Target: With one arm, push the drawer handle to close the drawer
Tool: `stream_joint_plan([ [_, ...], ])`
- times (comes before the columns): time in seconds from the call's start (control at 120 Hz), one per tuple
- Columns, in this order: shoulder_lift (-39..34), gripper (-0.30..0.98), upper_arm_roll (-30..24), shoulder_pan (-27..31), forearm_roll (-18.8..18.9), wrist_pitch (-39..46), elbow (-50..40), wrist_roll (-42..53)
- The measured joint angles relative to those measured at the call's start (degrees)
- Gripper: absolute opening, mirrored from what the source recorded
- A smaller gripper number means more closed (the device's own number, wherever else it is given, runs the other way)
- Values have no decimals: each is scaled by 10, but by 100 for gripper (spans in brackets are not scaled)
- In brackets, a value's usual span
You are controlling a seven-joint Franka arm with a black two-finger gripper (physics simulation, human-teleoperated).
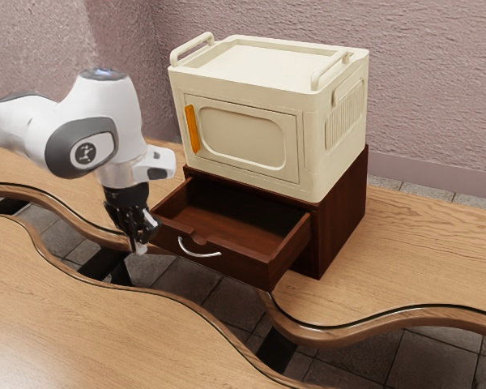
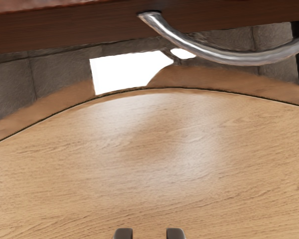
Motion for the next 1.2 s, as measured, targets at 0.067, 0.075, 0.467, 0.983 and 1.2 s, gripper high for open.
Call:
stream_joint_plan([
  [0.067,18,-4,0,-8,-1,43,-4,-14],
  [0.075,19,-5,0,-9,-1,48,-5,-16],
  [0.467,58,-9,-23,-22,-52,182,-43,-89],
  [0.983,230,-10,-23,-10,-57,231,149,-90],
  [1.2,285,-10,-24,-11,-58,230,220,-74],
])
